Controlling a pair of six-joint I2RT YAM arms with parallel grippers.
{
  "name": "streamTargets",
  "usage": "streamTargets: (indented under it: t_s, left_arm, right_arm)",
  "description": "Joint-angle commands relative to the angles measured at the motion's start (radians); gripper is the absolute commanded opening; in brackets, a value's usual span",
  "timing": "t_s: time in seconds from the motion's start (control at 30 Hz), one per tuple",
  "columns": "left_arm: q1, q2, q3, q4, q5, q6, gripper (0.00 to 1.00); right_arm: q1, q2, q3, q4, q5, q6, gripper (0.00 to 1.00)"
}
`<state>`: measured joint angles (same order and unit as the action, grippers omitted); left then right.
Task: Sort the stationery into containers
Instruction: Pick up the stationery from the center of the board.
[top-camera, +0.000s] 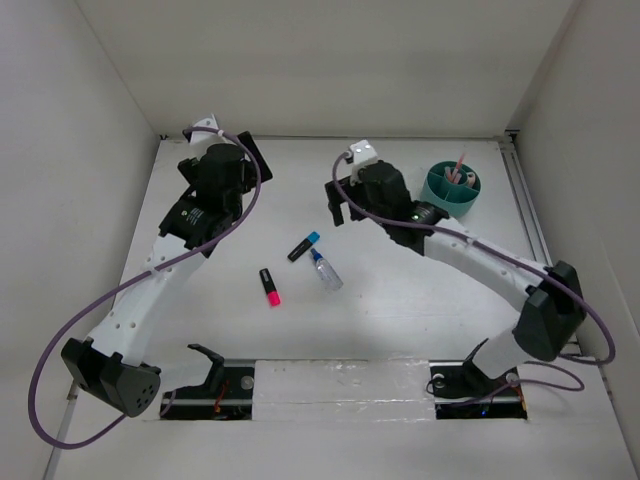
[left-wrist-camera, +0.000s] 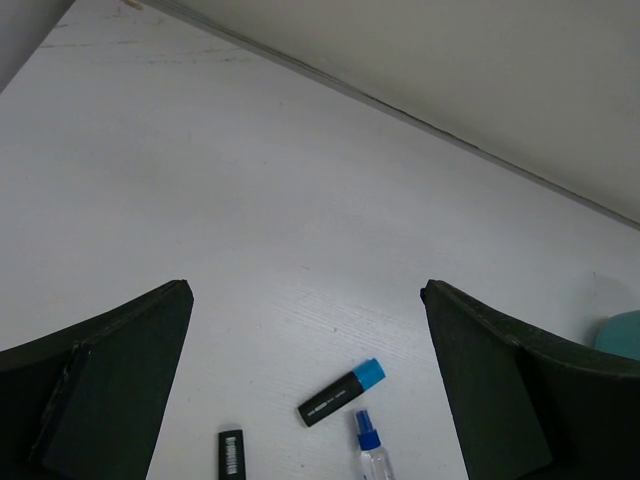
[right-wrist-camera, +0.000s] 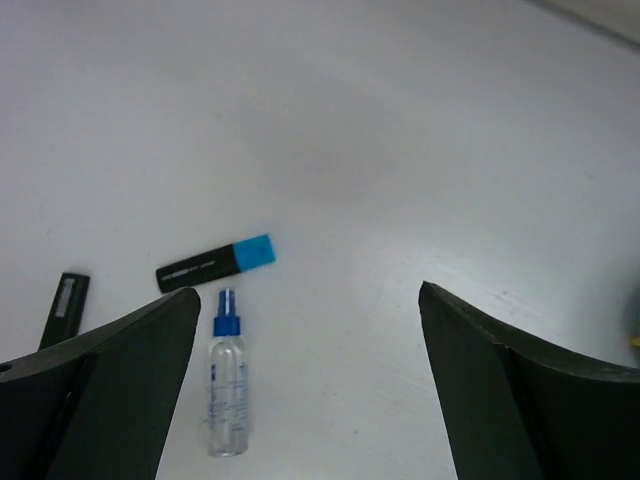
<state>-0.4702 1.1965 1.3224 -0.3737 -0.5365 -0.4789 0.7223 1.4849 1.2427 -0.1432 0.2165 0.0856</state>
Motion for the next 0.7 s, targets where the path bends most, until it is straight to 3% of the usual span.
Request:
streamTargets:
  t_s: [0.0, 0.17, 0.33, 0.67]
  left_arm:
    - [-0.001, -0.014, 0.023, -0.019, -0.051, -0.024, 1.0]
    - [-0.001, -0.041, 0.032, -0.065, -0.193, -0.092, 1.0]
    - [-0.001, -0.051, 0.041, -0.108, -0.278, -0.144, 1.0]
    - [-0.001, -0.051, 0.032, -0.088, -0.244, -0.113, 1.0]
  right_arm:
    - [0.083, 0.115, 0.15, -0.28, 0.08, 0.0, 0.96]
    - [0.117, 0.156, 0.152, -0.266, 0.022, 0.031, 0.88]
    - [0.152, 0.286, 0.233, -0.297, -0.017, 0.031, 0.66]
    - [0.163, 0.498, 0.353, -0.352, -0.072, 0.006, 0.63]
